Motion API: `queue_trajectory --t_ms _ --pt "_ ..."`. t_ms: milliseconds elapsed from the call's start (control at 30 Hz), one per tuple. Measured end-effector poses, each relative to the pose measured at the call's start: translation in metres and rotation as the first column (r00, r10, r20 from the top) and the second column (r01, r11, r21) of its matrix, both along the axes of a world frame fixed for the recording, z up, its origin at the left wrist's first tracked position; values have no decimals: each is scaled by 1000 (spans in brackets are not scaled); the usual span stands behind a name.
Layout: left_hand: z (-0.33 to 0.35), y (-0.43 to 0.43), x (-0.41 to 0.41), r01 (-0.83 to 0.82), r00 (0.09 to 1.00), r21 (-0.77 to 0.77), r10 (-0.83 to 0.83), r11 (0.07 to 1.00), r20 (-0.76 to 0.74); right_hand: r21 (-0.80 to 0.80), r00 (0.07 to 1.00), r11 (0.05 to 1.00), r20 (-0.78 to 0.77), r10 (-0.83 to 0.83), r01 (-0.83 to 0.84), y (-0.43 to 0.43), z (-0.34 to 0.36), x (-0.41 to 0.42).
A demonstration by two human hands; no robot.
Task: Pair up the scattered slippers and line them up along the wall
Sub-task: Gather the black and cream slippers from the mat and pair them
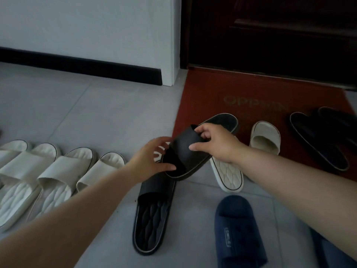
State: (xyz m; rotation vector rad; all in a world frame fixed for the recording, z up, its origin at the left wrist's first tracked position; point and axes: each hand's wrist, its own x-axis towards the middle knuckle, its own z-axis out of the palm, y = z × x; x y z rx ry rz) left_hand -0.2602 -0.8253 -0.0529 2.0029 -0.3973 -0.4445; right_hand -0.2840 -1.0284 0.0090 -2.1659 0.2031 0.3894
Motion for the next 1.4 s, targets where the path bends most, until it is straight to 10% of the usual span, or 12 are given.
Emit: queue_trajectory --t_ms 167,333,467,600,667,800,900,1000,1033,1167,1267,1400 --pt "3 15 31 136 984 81 -144 987 105 485 859 709 -265 -438 512 48 -9 -32" --pt "-23 1 35 174 975 156 -192 972 112 464 486 255 -492 -722 848 92 -62 -64" --pt "-60 -11 14 152 988 169 -145 974 -55 443 354 134 -462 -813 886 113 -100 -89" --pt "-80 -4 6 307 947 269 -265 913 -182 159 352 315 -479 -804 936 134 -118 -90" --pt "-81 -3 9 335 938 277 -290 901 -189 -26 518 569 -379 -766 822 136 -126 -88" --pt "-74 -2 29 425 904 350 -373 835 -207 -123 660 735 -359 -660 667 159 -123 -84" --pt "-68 1 43 465 885 427 -404 775 -230 35 648 695 -398 -649 718 168 -131 -79" --pt "-64 -7 41 486 874 434 -414 759 -254 372 403 173 -730 -552 912 158 -118 -81" --pt "-63 -14 38 477 879 423 -410 770 -245 457 465 154 -716 -521 876 151 -107 -93" --pt "-54 -49 24 485 874 346 -434 803 -219 509 536 240 -584 -609 827 102 -93 -153" --pt "-50 -73 13 523 852 304 -483 796 -200 140 529 510 -210 -822 848 48 -93 -201" --pt "-42 -100 1 536 844 293 -508 792 -170 -152 579 574 -11 -815 805 -7 -95 -236"
